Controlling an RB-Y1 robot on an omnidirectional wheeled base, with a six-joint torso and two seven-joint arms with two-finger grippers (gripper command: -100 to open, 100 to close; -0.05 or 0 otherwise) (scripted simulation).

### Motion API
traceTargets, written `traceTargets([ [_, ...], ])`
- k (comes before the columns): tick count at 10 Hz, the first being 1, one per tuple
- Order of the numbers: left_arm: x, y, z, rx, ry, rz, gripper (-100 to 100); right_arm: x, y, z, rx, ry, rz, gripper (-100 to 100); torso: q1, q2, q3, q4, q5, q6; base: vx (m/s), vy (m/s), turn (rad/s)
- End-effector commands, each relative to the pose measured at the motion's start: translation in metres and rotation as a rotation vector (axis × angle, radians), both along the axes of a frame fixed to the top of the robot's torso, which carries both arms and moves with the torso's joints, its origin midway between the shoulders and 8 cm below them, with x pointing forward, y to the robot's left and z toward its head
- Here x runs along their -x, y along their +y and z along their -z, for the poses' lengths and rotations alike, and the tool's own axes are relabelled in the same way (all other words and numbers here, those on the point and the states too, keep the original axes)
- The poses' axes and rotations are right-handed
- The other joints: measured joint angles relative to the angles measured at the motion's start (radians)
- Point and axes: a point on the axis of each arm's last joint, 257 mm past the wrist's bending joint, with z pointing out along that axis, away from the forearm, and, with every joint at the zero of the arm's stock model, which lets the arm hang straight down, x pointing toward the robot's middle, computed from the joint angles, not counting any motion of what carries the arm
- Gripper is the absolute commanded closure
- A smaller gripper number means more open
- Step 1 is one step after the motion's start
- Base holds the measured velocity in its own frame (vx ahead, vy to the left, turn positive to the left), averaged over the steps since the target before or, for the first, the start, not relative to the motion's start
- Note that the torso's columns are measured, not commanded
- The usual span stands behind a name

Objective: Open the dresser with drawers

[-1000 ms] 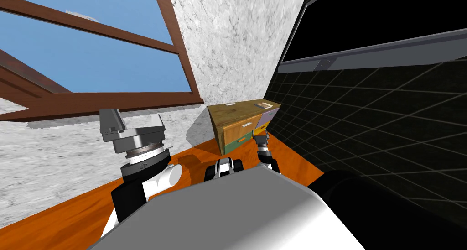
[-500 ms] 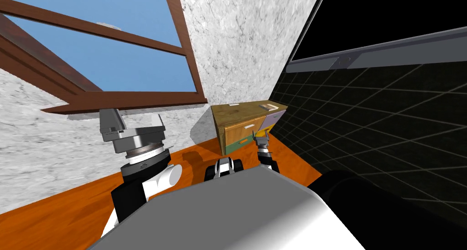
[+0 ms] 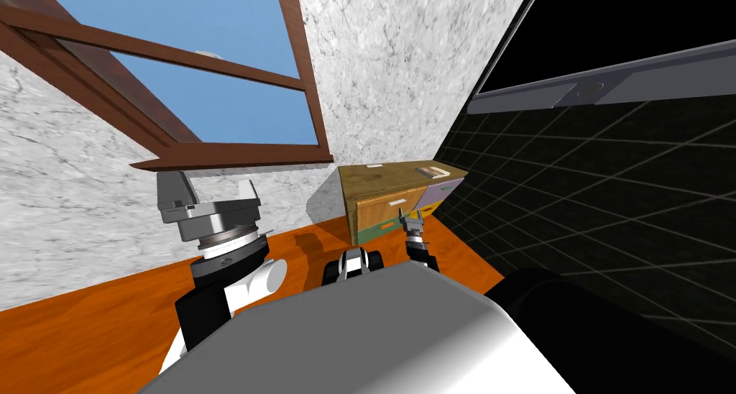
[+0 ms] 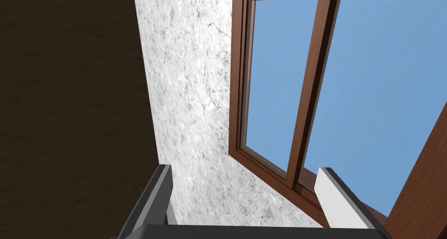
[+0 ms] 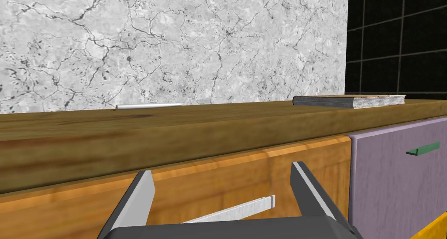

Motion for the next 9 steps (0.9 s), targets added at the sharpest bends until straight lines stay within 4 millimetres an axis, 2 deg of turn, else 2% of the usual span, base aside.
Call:
traceTargets([
  [1,0.000,0.000,0.000,0.000,0.000,0.000,0,0.003,-0.004,0.012,-0.121,-0.013,-0.014,-100,-0.001,0.000,0.000,0.000,0.000,-0.001,0.003,-0.064,0.169],
  [2,0.000,0.000,0.000,0.000,0.000,0.000,0,0.004,-0.007,0.023,-0.187,-0.012,-0.012,-100,0.000,0.000,0.000,0.000,0.000,0.000,0.002,-0.061,0.299],
  [4,0.000,0.000,0.000,0.000,0.000,0.000,0,0.004,-0.007,0.023,-0.221,-0.023,-0.023,-100,0.001,0.000,0.000,0.000,0.000,0.000,0.008,-0.046,0.061],
  [5,0.000,0.000,0.000,0.000,0.000,0.000,0,0.006,-0.010,0.033,-0.296,-0.027,-0.024,-100,0.002,0.000,0.000,0.000,0.001,0.000,0.000,-0.048,0.348],
  [6,0.000,0.000,0.000,0.000,0.000,0.000,0,0.006,-0.010,0.033,-0.315,-0.034,-0.030,-100,0.001,0.000,0.000,0.000,0.000,-0.001,-0.001,-0.061,0.138],
  [9,0.000,0.000,0.000,0.000,0.000,0.000,0,0.009,-0.014,0.053,-0.468,-0.046,-0.032,-100,0.000,0.000,0.000,0.000,0.000,0.000,0.004,-0.069,0.197],
])
